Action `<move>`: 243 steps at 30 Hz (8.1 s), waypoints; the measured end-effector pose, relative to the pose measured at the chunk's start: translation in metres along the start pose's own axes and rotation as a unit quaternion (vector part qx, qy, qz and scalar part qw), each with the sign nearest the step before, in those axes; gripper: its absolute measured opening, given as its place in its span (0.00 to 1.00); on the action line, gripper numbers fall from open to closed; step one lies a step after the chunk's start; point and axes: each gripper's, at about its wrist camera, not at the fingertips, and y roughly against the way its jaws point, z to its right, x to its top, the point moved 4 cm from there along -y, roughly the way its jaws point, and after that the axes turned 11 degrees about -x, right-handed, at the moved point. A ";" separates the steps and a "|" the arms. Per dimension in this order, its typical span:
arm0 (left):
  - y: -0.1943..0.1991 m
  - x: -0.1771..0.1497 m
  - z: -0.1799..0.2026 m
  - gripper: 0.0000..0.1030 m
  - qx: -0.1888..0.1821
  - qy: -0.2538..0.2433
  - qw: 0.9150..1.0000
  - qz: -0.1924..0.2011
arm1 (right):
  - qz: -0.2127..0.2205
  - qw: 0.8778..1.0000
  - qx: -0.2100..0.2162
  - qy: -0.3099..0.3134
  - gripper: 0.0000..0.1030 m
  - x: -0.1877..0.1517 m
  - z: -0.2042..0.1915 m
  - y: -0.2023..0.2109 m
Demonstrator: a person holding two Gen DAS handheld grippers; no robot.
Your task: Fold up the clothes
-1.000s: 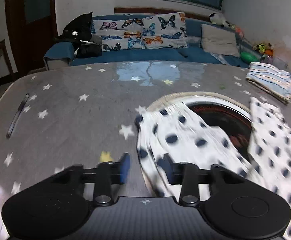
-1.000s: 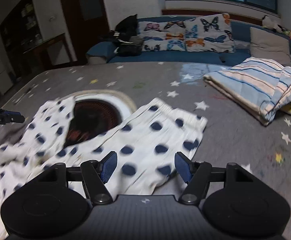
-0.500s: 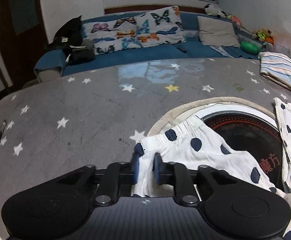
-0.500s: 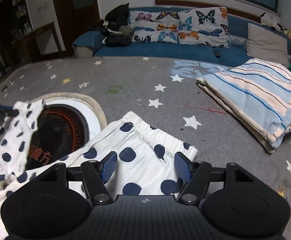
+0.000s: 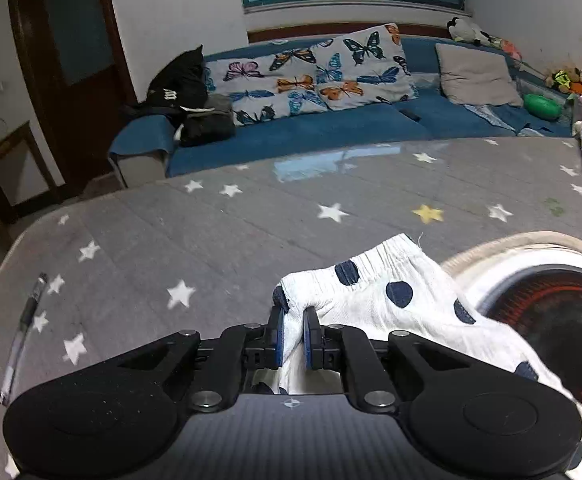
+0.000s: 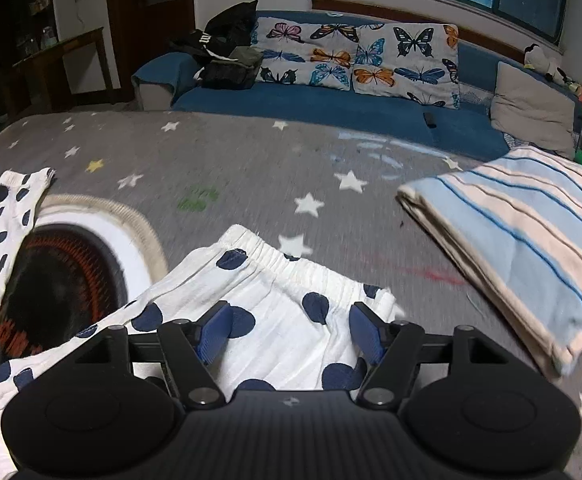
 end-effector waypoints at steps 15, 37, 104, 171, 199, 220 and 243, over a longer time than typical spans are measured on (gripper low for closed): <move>0.032 0.004 -0.003 0.36 0.002 0.028 1.000 0.009 | 0.018 0.999 -0.002 0.031 0.65 0.012 0.004 0.038; 0.182 -0.129 0.143 0.50 -0.128 -0.033 0.991 0.007 | 0.033 0.981 0.126 0.141 0.65 -0.117 -0.096 0.193; 0.233 -0.218 0.355 0.44 -0.311 -0.201 0.929 0.008 | 0.009 0.996 0.090 -0.018 0.56 -0.156 -0.008 0.195; 0.221 -0.195 0.309 0.14 -0.392 -0.036 0.919 -0.009 | 0.014 0.988 0.022 -0.149 0.06 -0.009 0.053 -0.001; 0.307 -0.220 0.167 0.10 -0.322 0.156 0.926 0.122 | 0.085 0.990 0.051 -0.102 0.04 0.132 -0.109 0.091; 0.317 -0.257 0.110 0.10 -0.260 0.268 0.920 0.119 | 0.053 0.992 0.117 0.004 0.06 0.146 -0.332 0.037; 0.326 -0.258 0.105 0.25 -0.252 0.230 0.934 0.105 | 0.039 0.989 0.091 0.109 0.22 0.108 -0.251 0.079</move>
